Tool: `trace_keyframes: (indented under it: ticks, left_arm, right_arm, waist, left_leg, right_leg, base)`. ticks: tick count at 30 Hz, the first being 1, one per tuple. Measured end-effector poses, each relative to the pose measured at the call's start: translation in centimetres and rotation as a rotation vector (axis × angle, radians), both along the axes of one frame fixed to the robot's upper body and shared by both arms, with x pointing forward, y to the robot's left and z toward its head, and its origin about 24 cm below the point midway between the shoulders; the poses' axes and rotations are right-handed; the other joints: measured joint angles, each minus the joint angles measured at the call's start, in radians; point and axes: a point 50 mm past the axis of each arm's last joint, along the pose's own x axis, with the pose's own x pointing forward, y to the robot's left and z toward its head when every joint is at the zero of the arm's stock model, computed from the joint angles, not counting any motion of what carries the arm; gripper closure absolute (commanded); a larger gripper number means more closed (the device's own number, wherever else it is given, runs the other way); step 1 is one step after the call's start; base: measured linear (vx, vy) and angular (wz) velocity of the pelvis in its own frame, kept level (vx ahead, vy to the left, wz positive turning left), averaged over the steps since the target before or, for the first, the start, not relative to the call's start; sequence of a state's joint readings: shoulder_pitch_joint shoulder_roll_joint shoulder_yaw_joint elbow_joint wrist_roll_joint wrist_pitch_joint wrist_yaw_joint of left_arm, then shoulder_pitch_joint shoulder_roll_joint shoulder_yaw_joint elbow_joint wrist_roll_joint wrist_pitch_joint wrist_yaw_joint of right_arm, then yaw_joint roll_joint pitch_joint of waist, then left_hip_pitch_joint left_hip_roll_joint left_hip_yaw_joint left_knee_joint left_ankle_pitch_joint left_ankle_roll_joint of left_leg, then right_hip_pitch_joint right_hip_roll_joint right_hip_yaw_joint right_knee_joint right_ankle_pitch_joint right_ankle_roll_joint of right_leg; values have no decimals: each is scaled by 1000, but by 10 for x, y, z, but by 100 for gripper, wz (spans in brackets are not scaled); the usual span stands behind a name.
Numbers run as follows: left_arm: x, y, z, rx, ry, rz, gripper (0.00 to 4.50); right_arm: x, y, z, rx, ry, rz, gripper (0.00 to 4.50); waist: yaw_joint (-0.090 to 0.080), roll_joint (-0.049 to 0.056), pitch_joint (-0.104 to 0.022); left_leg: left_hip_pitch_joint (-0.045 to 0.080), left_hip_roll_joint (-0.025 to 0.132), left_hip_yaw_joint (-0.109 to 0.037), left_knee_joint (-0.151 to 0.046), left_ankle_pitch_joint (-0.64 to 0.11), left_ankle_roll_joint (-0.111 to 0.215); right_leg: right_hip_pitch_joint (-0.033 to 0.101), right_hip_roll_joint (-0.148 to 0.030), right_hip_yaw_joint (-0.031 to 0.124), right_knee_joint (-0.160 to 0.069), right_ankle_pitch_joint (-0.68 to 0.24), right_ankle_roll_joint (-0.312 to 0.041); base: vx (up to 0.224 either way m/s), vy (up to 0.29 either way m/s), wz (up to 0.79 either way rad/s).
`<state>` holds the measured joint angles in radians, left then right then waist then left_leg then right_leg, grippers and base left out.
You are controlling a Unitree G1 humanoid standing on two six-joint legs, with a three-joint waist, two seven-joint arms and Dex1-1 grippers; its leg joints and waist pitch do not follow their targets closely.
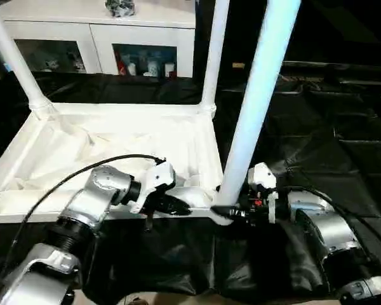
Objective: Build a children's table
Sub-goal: Rotate leg to tighten
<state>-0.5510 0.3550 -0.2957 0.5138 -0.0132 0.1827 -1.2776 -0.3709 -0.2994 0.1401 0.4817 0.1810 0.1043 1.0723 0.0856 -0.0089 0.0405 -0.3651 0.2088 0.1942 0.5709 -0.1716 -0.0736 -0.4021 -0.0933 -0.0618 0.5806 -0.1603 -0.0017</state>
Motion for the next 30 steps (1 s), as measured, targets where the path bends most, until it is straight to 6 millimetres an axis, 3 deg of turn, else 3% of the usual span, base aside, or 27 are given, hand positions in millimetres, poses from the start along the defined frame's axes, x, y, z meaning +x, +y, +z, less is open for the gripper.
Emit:
trace_keyframes:
  ticks: [8, 13, 14, 15, 21, 30]
  left_arm:
    - [14, -20, -4, 5, -51, 180, 450]
    - [17, -30, -6, -11, -62, 258, 450]
    - [17, -30, -6, -13, -61, 259, 450]
    - [17, -30, -6, -13, -61, 259, 450]
    - [16, -32, -5, -17, -60, 234, 450]
    - [5, -19, -1, -23, -42, 65, 450]
  right_arm:
    - [23, 14, -8, 17, -27, -401, 186]
    - [30, 24, -10, 16, -59, -579, 186]
    - [30, 25, -10, 19, -61, -585, 151]
    - [30, 25, -10, 19, -62, -586, 116]
    - [29, 20, -8, -6, -86, -516, 88]
    - [12, -2, 2, -16, -57, -138, 88]
  waist:
    - [-32, 2, -1]
    - [-45, 11, -2]
    - [-46, 13, -3]
    - [-46, 14, -3]
    - [-42, 17, -4]
    - [-22, 17, -4]
  left_leg:
    - [6, -1, -2, 0, 0, 0]
    - [6, -2, -2, -1, 0, 0]
    - [6, -2, -2, -1, 0, 0]
    - [6, -2, -2, -1, 0, 0]
    - [3, -2, -2, -2, 0, 0]
    - [-3, 0, 0, -1, 0, 0]
  right_leg:
    - [4, 0, 0, -1, -1, 2]
    - [4, -1, 1, -3, -1, 3]
    - [4, -1, 1, -3, -1, 3]
    - [4, -1, 0, -3, -1, 3]
    - [3, -1, 0, -3, -1, 3]
    - [0, 0, -2, -2, -2, 3]
  base:
    - [0, 0, 0]
    - [0, 0, 0]
    - [0, 0, 0]
    - [0, 0, 0]
    - [0, 0, 0]
    - [0, 0, 0]
